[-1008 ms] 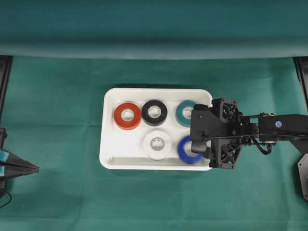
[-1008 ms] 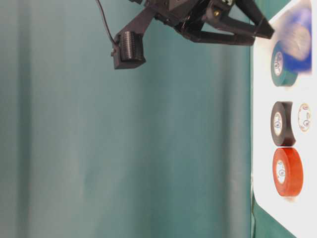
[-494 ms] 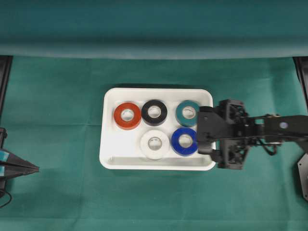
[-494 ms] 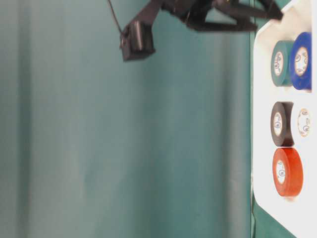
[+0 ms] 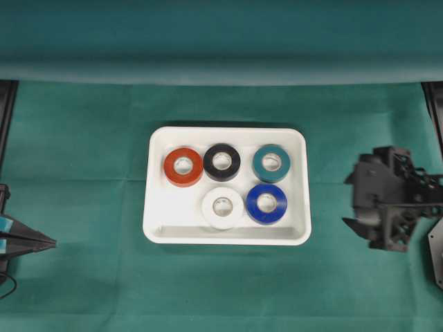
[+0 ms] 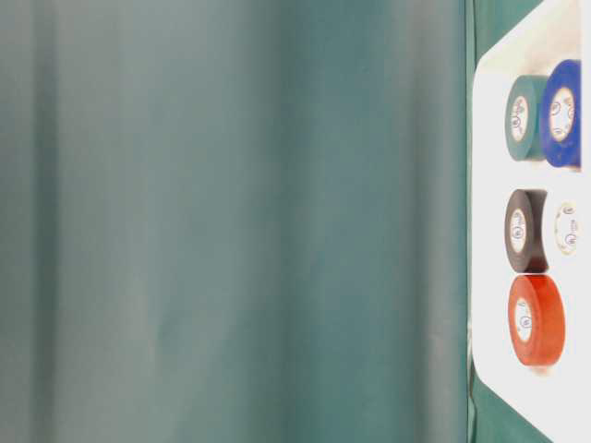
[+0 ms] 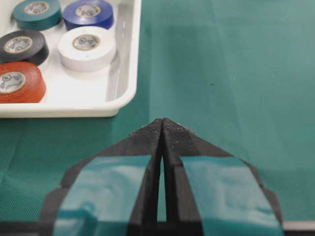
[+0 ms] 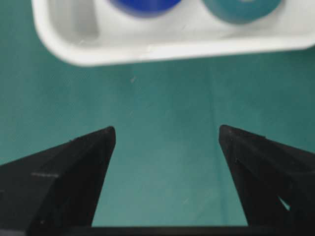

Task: Put the tape into the white case with the right arm.
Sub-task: 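Withdraw the right gripper to the lower right of the table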

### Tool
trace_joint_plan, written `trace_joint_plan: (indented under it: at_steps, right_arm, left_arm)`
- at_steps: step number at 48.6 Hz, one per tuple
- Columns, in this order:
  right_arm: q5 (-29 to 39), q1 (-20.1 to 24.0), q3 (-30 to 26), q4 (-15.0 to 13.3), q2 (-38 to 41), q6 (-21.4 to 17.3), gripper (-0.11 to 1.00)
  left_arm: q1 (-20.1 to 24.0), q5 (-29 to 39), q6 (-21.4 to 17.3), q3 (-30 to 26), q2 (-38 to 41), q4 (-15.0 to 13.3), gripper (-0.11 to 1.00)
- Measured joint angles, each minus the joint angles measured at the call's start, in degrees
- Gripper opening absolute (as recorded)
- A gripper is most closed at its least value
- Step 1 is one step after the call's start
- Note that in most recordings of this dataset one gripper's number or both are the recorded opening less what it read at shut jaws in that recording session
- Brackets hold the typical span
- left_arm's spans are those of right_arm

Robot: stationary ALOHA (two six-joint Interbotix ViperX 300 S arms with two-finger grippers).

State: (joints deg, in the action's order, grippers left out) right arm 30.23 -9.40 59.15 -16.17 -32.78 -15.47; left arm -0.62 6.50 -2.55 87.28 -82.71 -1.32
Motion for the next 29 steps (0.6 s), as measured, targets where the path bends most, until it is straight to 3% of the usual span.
trace_joint_plan:
  at_steps: [10, 22, 29]
  right_arm:
    - [-0.09, 2.9, 4.13, 1.14, -5.36, 0.0, 0.89]
    - [-0.09, 4.31, 4.57, 1.23, -6.33, 0.09, 0.89]
    - [-0.35, 7.47, 4.92, 1.14, -6.5, 0.0, 0.89]
  left_arm:
    - [0.0, -0.09, 0.0, 0.0, 0.0, -0.09, 0.0]
    - [-0.09, -0.09, 0.0, 0.0, 0.09, 0.0, 0.0]
    - [0.0, -0.09, 0.0, 0.0, 0.0, -0.09, 0.0]
